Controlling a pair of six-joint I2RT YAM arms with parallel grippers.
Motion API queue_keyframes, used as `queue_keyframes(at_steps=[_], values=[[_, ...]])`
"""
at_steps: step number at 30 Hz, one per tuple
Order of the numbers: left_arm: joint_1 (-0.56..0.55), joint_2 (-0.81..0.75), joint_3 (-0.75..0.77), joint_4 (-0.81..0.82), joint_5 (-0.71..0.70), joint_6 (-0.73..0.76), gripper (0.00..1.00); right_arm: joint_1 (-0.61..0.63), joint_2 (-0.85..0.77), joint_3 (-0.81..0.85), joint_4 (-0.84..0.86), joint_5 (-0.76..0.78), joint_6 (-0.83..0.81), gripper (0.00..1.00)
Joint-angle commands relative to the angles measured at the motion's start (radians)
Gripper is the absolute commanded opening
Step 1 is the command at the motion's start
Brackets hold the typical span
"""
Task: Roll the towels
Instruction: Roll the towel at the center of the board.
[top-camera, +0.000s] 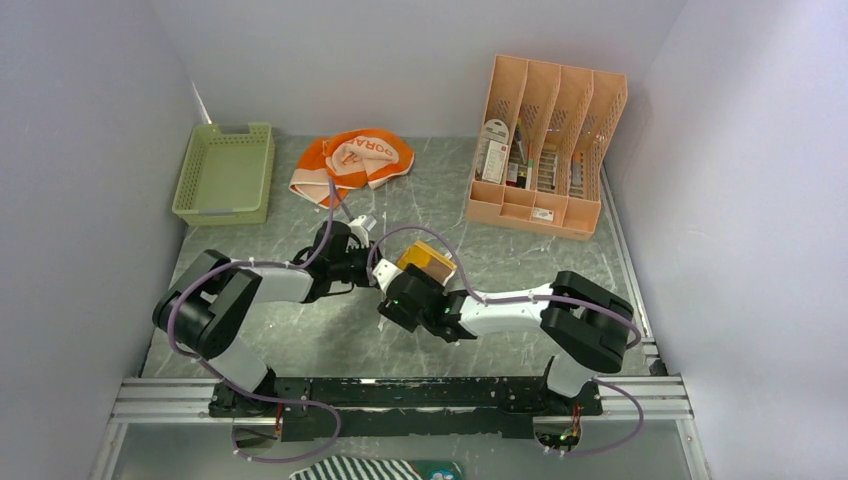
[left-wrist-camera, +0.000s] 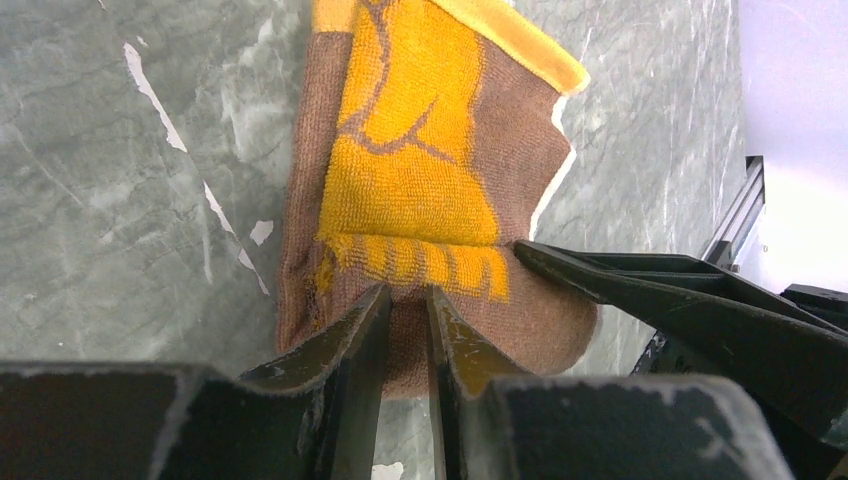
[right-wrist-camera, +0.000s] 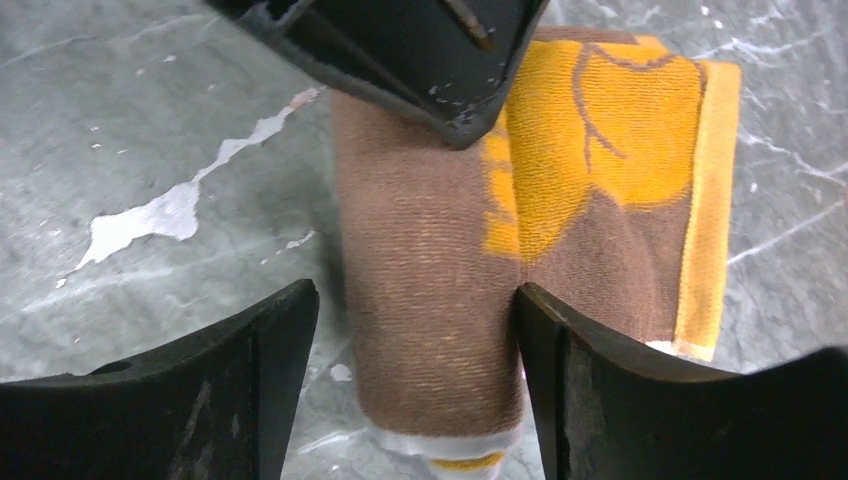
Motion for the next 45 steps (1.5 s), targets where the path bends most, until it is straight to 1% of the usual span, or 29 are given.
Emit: queue_keyframes(at_steps=[1,4,7,10,13,15,16,19,22,24,25,27,30,34,38,41,45], values=[[-0.004,0.018,0.030,-0.059,-0.029,0.041,0.32,0.002,0.037,0.026,-0.018,0.097,0.010,0.69],[-0.004,0.001,0.040,-0.088,-0.036,0.047,0.32,-0.012,0.018,0.015,-0.002,0.025,0.040,0.56],[0.008,-0.047,0.055,-0.132,-0.049,0.058,0.33,-0.062,-0.010,-0.002,0.010,-0.096,0.072,0.40],[0.043,-0.108,0.083,-0.185,-0.021,0.065,0.34,-0.136,-0.046,-0.026,0.025,-0.297,0.095,0.26],[0.076,-0.203,0.113,-0.252,-0.014,0.083,0.36,-0.226,-0.077,-0.046,0.053,-0.557,0.131,0.21],[0.087,-0.270,0.138,-0.314,-0.029,0.105,0.37,-0.294,-0.070,-0.047,0.069,-0.749,0.176,0.16],[0.091,-0.300,0.150,-0.346,-0.034,0.118,0.37,-0.319,-0.063,-0.050,0.083,-0.820,0.205,0.14],[0.095,-0.382,0.173,-0.426,-0.059,0.154,0.38,-0.342,-0.047,-0.057,0.136,-0.971,0.283,0.13],[0.096,-0.436,0.166,-0.459,-0.056,0.164,0.39,-0.347,-0.005,-0.058,0.194,-1.104,0.387,0.14],[0.096,-0.449,0.148,-0.459,-0.019,0.156,0.39,-0.360,0.065,-0.031,0.183,-1.202,0.456,0.15],[0.096,-0.452,0.137,-0.453,-0.002,0.148,0.39,-0.369,0.099,-0.028,0.204,-1.252,0.500,0.15],[0.095,-0.456,0.087,-0.401,0.049,0.111,0.38,-0.385,0.145,-0.044,0.298,-1.315,0.586,0.15],[0.094,-0.469,-0.010,-0.311,0.074,0.057,0.38,-0.425,0.179,-0.079,0.398,-1.351,0.658,0.16],[0.083,-0.493,-0.098,-0.245,0.081,0.005,0.37,-0.483,0.244,-0.079,0.440,-1.382,0.703,0.18],[0.058,-0.505,-0.147,-0.193,0.069,-0.025,0.37,-0.510,0.293,-0.047,0.400,-1.376,0.688,0.21],[0.049,-0.480,-0.157,-0.177,0.060,-0.024,0.38,-0.518,0.306,-0.030,0.383,-1.375,0.673,0.24],[0.046,-0.428,-0.156,-0.150,0.062,-0.019,0.38,-0.523,0.305,0.008,0.302,-1.352,0.610,0.27]])
